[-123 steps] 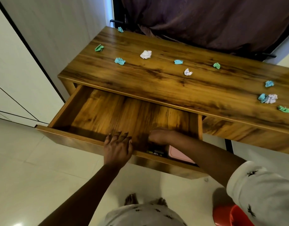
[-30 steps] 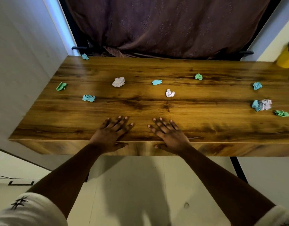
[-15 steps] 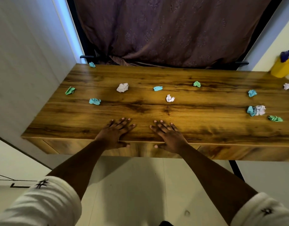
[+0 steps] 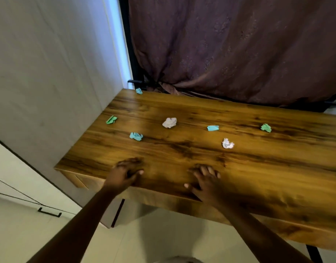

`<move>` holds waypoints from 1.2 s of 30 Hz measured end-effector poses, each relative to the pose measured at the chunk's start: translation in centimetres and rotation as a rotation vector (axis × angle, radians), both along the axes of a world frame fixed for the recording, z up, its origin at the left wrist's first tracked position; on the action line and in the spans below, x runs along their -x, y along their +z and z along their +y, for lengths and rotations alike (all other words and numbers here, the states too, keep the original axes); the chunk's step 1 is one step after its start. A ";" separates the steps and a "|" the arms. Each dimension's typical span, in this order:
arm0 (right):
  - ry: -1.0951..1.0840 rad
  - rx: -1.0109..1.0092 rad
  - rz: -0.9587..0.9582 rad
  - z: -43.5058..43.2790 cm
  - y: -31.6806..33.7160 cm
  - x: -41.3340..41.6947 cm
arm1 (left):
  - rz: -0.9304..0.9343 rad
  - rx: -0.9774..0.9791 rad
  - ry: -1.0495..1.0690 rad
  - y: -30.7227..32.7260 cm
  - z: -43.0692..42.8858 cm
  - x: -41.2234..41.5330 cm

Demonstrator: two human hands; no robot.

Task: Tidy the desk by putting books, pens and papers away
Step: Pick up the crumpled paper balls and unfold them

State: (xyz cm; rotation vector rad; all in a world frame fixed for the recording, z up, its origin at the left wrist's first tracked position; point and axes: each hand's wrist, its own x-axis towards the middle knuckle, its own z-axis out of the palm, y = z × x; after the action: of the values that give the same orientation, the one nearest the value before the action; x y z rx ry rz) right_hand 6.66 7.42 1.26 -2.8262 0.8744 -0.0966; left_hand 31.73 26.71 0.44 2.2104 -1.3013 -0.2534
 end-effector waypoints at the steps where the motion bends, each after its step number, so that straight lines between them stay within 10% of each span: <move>1: 0.051 -0.028 0.032 0.1 0.1 -1.7 | -0.050 0.020 0.097 0.2 0.5 -1.3; 10: 0.074 -0.445 -0.080 -0.8 3.0 -20.9 | -0.161 -0.308 0.428 0.0 1.6 -7.5; 30: 0.413 -0.206 -0.142 -0.5 3.2 -40.4 | -0.048 -0.252 0.521 -0.1 -0.7 -14.5; 36: 0.142 -0.448 -0.482 2.9 6.4 -36.2 | 0.675 0.523 0.615 3.7 -3.9 -16.4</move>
State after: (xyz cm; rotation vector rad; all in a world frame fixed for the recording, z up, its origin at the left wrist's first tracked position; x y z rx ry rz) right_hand 42.82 10.29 7.64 -2.2883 0.5066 -0.4740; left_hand 48.10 22.84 4.13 1.7288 -0.2550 -0.3301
